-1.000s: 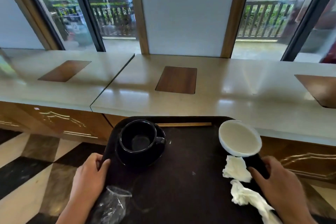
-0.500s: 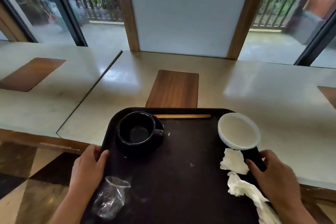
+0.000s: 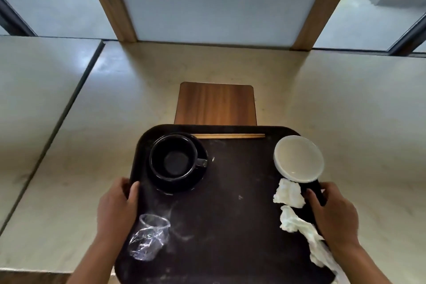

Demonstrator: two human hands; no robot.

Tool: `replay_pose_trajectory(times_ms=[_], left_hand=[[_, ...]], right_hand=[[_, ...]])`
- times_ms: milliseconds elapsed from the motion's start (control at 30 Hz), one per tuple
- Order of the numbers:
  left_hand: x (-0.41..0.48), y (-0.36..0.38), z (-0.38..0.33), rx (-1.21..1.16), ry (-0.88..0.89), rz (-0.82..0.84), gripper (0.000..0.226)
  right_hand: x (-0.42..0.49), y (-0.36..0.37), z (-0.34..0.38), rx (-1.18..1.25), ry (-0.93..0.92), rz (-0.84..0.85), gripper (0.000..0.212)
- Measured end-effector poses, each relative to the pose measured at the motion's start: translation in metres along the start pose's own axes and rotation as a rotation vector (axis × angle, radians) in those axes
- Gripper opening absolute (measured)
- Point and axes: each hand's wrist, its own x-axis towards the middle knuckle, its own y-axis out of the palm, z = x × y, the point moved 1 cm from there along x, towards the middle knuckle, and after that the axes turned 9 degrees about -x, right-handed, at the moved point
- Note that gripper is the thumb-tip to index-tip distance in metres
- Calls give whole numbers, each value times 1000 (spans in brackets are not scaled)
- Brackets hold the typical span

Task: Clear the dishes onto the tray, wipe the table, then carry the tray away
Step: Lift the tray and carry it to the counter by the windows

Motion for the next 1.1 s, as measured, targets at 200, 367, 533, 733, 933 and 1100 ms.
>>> replay_pose_trajectory(times_ms=[200,367,533,733,933,1100], left_hand=[[54,39,5,18,-28,31,14],[77,53,5,-3,-27,50,10],[89,61,3,65,12,38,12],[90,69,6,95,32,61,15],[91,71,8,95,76,74,15],[89,68,5,89,69,108,12]], right_hand=[[49,45,14,-34,7,-16,17],[67,64,18,-63,10,-25,19],[73,69,15,-89,-4,-49,18],[73,68,14,-68,1,-34,18],[73,70,14,-39,-3,28,19],[72,64,15,-14,-12,75,20]])
